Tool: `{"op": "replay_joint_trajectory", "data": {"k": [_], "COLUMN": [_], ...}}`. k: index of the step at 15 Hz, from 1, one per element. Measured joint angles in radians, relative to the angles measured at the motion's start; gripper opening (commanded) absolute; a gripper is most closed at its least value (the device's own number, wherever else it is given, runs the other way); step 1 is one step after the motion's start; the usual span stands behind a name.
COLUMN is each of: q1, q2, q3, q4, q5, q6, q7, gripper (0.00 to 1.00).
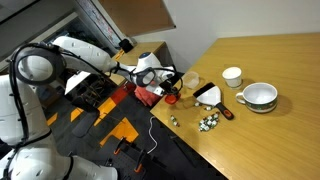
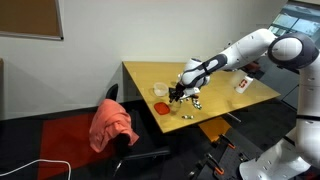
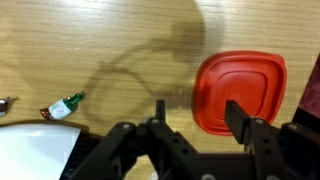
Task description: Take the orange lid from the clear bowl and put it on the table then pour out the contents from bowl onto the table then put the bowl on the table and put the lid on the bowl
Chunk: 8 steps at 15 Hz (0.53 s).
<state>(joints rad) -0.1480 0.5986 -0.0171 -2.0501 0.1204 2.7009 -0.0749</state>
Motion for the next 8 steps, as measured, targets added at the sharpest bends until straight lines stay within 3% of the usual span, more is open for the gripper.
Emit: {"op": "replay_joint_trajectory", "data": {"k": [8], "q1": [0.021], "q2": [0.061], "q3": [-0.014], "q4": [0.035], "q5": [-0.028], "q6": [0.000], "q7": [0.003], "gripper": [0.53]}}
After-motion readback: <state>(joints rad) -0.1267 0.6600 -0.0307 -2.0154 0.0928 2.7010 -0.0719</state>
